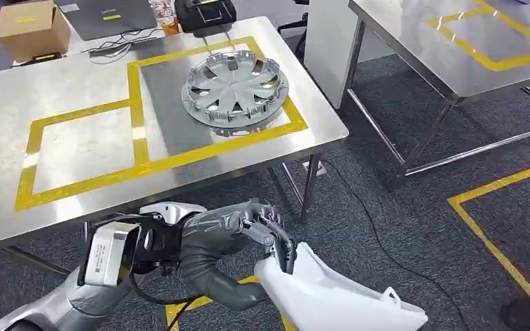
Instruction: Take the parts from the cabinet and place them on the table.
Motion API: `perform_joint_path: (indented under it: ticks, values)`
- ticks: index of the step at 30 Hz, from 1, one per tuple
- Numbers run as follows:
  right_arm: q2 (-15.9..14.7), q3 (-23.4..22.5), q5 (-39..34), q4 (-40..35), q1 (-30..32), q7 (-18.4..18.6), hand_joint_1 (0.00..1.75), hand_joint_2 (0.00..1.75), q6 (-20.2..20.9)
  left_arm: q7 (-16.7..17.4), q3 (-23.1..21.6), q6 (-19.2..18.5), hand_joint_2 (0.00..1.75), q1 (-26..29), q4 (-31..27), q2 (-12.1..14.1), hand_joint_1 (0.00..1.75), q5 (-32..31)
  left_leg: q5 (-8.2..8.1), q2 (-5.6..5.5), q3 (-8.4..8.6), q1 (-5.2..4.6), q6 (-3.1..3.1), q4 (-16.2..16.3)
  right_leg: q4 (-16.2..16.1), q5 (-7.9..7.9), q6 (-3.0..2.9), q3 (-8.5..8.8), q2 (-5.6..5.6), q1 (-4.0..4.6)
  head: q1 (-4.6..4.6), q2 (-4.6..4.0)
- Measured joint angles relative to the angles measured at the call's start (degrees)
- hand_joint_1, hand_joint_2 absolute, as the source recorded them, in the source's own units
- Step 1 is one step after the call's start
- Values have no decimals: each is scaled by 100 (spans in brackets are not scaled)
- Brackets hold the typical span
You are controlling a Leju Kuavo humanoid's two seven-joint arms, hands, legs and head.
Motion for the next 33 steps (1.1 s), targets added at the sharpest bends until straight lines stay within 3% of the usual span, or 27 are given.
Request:
perform_joint_path:
  ticks: [1,2,4,5,6,8,9,10,13,14,15,16,17,19,20,21,23,24,25,26,29,30,31,32,33]
  values:
    - [-2,-2,-2,0,12,2,0,0,6,0,0,2,175,-12,9,0,173,-2,-147,220,-134,7,-32,289,-1,-20,-47,23,-42,11,-66,0]
    - [-2,-4,-2,0,24,2,0,0,20,0,4,11,175,-11,18,-2,173,-2,-367,365,-394,24,-59,787,0,-38,-71,37,-98,26,-61,0]
    - [-6,-9,-2,-2,50,15,0,0,22,0,0,11,175,10,44,4,173,-11,-643,440,-905,49,-79,1654,2,-74,-103,53,-231,51,-72,0]
    - [-6,-9,-2,-2,55,26,0,0,22,0,0,11,175,16,57,9,173,-11,-593,447,-990,53,-74,1738,2,-91,-103,70,-290,64,-74,0]
    - [-6,-9,-2,-2,53,26,0,0,22,0,0,11,175,16,63,11,173,-11,-441,454,-939,52,-58,1576,1,-115,-99,95,-347,74,-72,0]
    - [-2,-9,-2,-2,42,26,0,0,24,0,4,11,175,6,66,11,173,-11,107,565,-451,14,47,580,-4,-169,-98,182,-472,114,-74,0]
    - [13,-9,-2,-2,46,28,0,0,33,0,9,11,175,-8,68,7,173,-13,285,816,-195,-49,152,105,-13,-189,-92,221,-519,119,-70,0]
    - [57,-9,-2,-2,50,28,0,0,42,0,20,11,175,-20,68,2,173,-11,180,1148,-116,-158,218,-54,-9,-219,-61,247,-580,159,-57,0]
    - [35,-11,-2,-11,50,31,0,0,55,2,31,13,175,-27,70,0,173,-18,171,910,-151,-178,232,-81,-54,-256,12,288,-802,155,-72,0]
    - [35,-11,0,-13,24,37,0,0,59,0,37,13,175,-30,66,-2,173,-17,194,798,-107,-175,264,-169,-101,-263,34,354,-889,178,-81,2]
    - [37,-11,0,-13,18,41,0,0,63,0,48,17,175,-10,63,-15,173,-20,280,722,40,-90,267,-281,-35,-298,45,333,-655,149,-57,2]
    - [35,-11,0,-13,26,44,0,0,70,-4,52,31,175,-51,72,-30,173,-26,306,648,69,-81,325,-313,246,-443,3,205,-312,135,-78,0]
    - [35,-13,0,-13,43,44,0,0,70,-4,50,33,175,-52,77,-46,173,-26,305,567,68,-78,329,-316,622,-591,-25,14,-175,137,-53,0]
    - [2,-15,0,-26,84,46,0,0,70,-4,35,37,175,-14,96,-46,173,-37,297,364,66,-86,335,-314,1509,-876,-24,-496,-100,134,-41,0]
    - [-13,-15,4,-33,92,52,0,0,70,-4,35,44,175,3,112,-42,173,-35,293,264,68,-84,331,-312,1705,-874,6,-655,-98,133,-39,0]
    - [-17,-15,11,-39,94,59,0,0,70,-4,37,44,175,5,118,-37,173,-35,287,174,74,-76,321,-306,1618,-770,62,-674,-98,123,-41,0]
    - [-41,-15,11,-57,83,61,0,0,70,-11,44,42,175,5,127,-31,173,-33,242,-18,95,-34,260,-252,666,-259,245,-323,-62,71,-43,0]
    - [-41,-15,9,-59,83,61,0,0,70,-13,50,44,175,4,127,-31,173,-33,197,-93,92,-17,215,-191,138,-29,318,-97,49,29,-37,0]
    - [-33,-18,-9,-59,88,65,0,0,68,-24,57,44,175,9,129,-30,173,-26,159,-127,75,-28,170,-142,73,-18,265,-86,170,39,-24,0]
    - [-35,-35,-39,-63,80,94,0,0,57,-31,63,53,175,9,131,-31,173,-26,111,-178,28,-48,132,-73,9,12,160,-28,165,43,4,0]
    - [-33,-100,-107,-116,17,188,0,0,22,-44,112,63,175,22,133,-5,173,-18,92,-206,20,-20,85,-94,32,-10,32,-32,127,81,-6,0]
    - [-4,-118,-120,-142,12,203,0,0,26,-55,131,63,175,22,131,-2,173,-17,47,-118,-9,-7,53,-49,20,-10,-5,-7,109,41,-6,2]
    - [-11,-133,-122,-190,20,219,0,0,33,-61,144,63,175,2,131,0,173,-15,-48,156,-60,-29,11,120,16,-23,-50,20,100,50,-33,0]
    - [4,-151,-127,-210,32,227,0,0,44,-70,146,66,175,-4,131,0,173,-11,-218,327,-230,-11,-24,468,17,-37,-71,35,88,64,-59,0]
    - [9,-159,-131,-231,51,236,0,0,57,-81,149,72,175,1,131,0,173,-11,-415,408,-476,10,-46,932,19,-53,-95,41,63,75,-54,0]
